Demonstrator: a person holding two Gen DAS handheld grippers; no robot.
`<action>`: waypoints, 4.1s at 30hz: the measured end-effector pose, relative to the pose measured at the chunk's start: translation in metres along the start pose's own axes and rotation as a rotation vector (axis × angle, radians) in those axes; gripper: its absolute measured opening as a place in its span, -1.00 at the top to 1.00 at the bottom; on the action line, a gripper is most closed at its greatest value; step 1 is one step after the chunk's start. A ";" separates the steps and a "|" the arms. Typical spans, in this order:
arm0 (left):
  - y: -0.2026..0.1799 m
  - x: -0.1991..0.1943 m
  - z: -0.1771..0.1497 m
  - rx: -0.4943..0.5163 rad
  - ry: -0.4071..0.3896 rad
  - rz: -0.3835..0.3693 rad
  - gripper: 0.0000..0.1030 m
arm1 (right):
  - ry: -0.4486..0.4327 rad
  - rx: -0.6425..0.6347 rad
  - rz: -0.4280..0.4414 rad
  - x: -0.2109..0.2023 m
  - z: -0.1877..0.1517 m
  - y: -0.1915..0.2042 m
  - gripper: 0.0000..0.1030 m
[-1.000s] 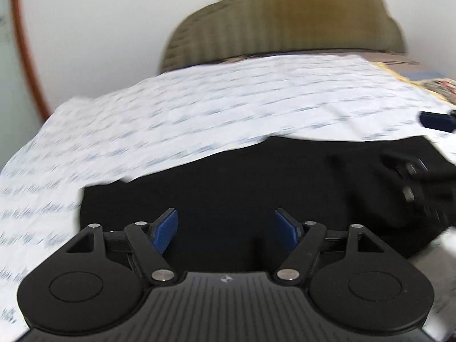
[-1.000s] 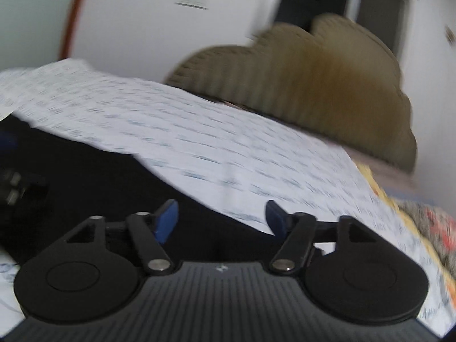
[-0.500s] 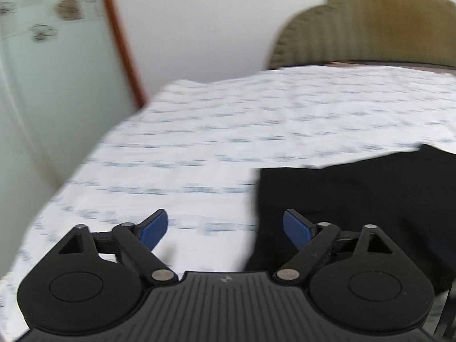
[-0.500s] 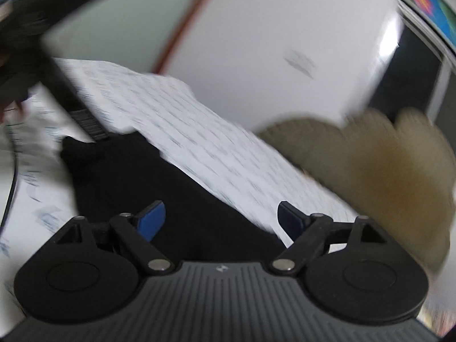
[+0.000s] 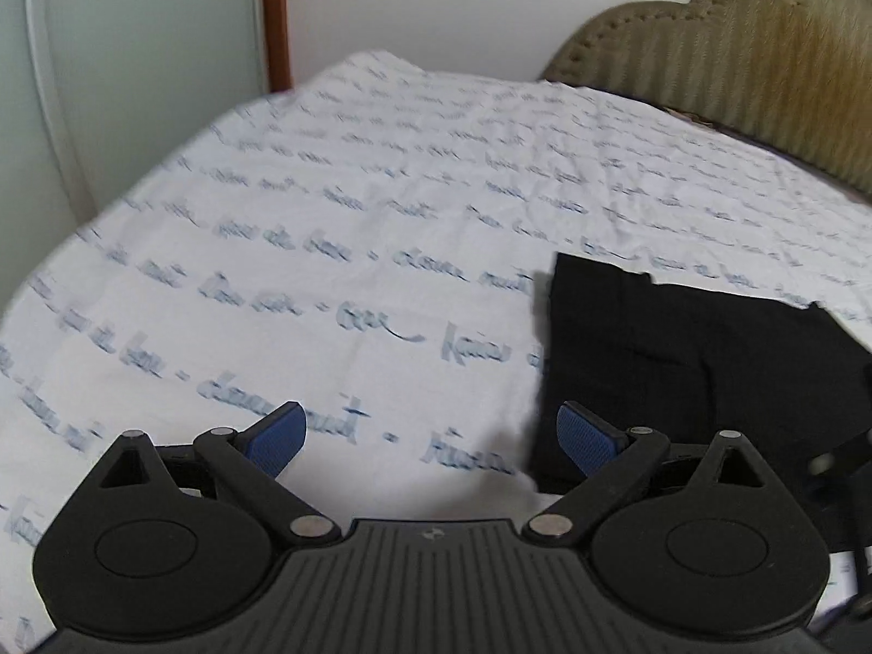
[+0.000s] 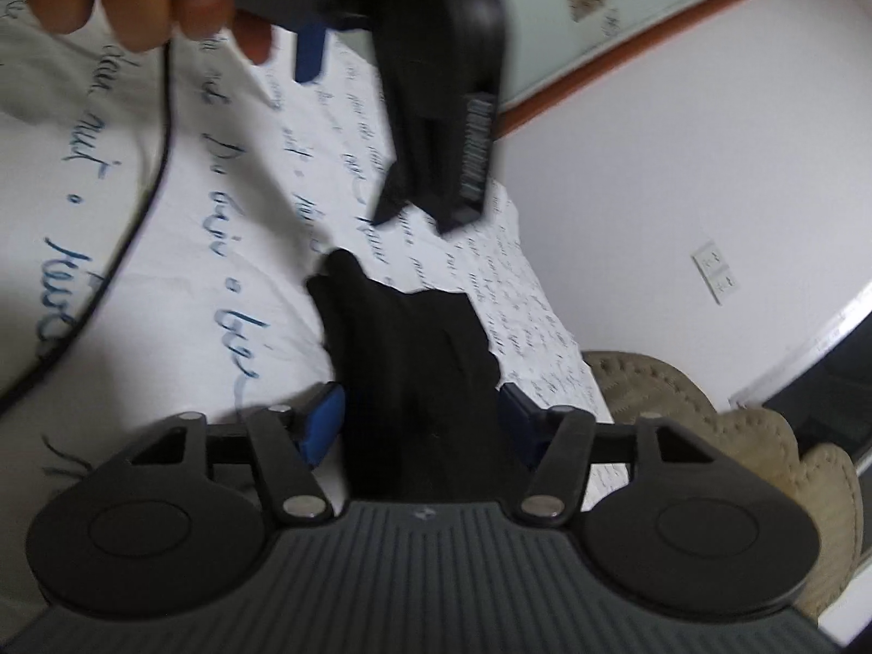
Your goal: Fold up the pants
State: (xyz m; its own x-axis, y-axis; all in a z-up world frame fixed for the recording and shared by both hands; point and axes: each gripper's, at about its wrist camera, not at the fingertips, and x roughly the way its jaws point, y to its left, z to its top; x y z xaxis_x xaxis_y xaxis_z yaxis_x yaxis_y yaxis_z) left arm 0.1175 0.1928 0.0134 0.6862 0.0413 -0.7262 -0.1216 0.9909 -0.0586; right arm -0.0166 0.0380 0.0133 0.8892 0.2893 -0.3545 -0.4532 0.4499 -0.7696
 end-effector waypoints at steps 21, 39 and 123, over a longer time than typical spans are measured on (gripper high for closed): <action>0.015 0.064 0.011 -0.507 0.260 -0.502 -1.00 | -0.042 0.317 0.119 0.017 0.000 -0.035 0.81; -0.016 0.094 0.030 -0.490 0.243 -0.554 0.56 | -0.065 0.564 0.162 -0.014 -0.024 -0.081 0.48; -0.385 -0.047 0.034 0.224 0.018 -0.617 0.62 | -0.031 1.410 -0.043 -0.156 -0.281 -0.132 0.82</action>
State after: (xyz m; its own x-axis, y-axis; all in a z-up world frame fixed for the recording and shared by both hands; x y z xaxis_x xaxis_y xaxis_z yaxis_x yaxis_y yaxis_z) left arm 0.1565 -0.1863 0.0935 0.5698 -0.5438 -0.6161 0.4445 0.8346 -0.3254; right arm -0.0775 -0.3038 0.0213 0.9103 0.2640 -0.3188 -0.1244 0.9091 0.3976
